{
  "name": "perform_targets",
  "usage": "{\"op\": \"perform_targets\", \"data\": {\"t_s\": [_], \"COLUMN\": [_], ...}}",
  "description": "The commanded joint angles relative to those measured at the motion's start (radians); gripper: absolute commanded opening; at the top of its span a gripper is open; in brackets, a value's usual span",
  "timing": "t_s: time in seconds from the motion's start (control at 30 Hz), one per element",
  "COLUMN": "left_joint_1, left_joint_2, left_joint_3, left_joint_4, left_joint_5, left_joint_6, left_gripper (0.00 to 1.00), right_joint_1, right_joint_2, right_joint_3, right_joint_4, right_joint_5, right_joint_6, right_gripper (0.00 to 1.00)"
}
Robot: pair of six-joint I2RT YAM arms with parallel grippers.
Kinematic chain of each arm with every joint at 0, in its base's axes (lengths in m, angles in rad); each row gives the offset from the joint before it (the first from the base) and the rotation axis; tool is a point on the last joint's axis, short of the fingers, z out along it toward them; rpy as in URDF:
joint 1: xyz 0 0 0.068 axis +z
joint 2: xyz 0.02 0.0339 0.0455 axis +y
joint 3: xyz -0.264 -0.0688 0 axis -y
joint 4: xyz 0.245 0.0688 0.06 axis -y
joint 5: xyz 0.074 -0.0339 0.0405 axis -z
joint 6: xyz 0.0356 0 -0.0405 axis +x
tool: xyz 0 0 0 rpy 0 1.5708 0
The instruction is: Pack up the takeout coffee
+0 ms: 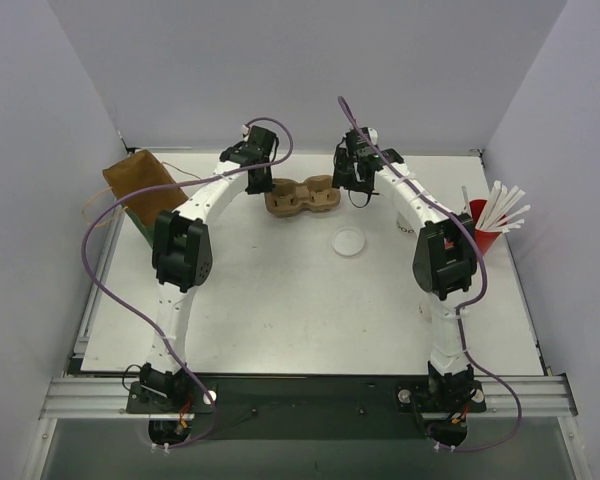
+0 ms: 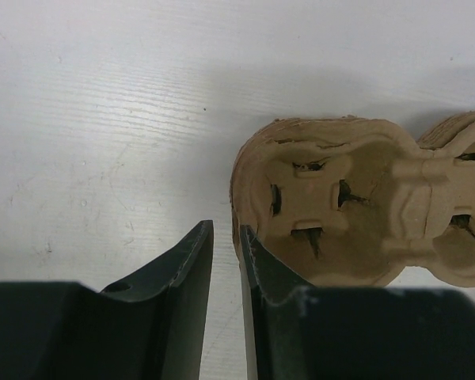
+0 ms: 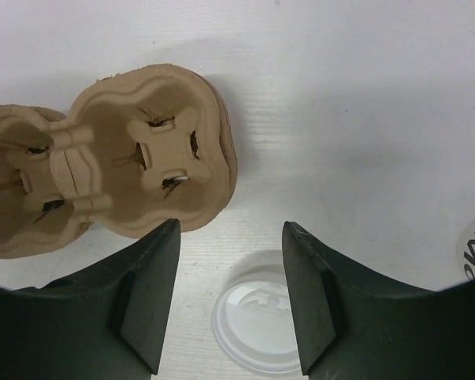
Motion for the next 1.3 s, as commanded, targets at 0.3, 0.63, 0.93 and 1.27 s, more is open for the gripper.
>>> {"op": "perform_targets", "data": {"t_s": [0.3,0.63,0.93,1.27], "left_joint_1": [0.028,0.028,0.031,0.029], "left_joint_2": [0.012,0.032,0.030,0.016], "left_joint_3": [-0.009,-0.010,-0.003,0.005], "left_joint_4": [0.065,0.069,0.074,0.083], "left_joint_5": [0.116,0.135,0.142,0.171], "left_joint_6": [-0.012,-0.021,-0.018,0.005], "left_gripper": [0.31,0.31,0.20,0.00], "right_joint_1": [-0.014,-0.013,-0.013,-0.015], "right_joint_2": [0.030,0.035,0.037,0.090], "right_joint_3": [0.071,0.067,0.062,0.110], "right_joint_4": [0.022,0.013,0.012,0.015], "right_joint_5": [-0.023,-0.039,-0.039,-0.034], "right_joint_6": [-0.028,-0.021,-0.024,-0.042], "right_gripper": [0.50,0.49,0.49,0.49]}}
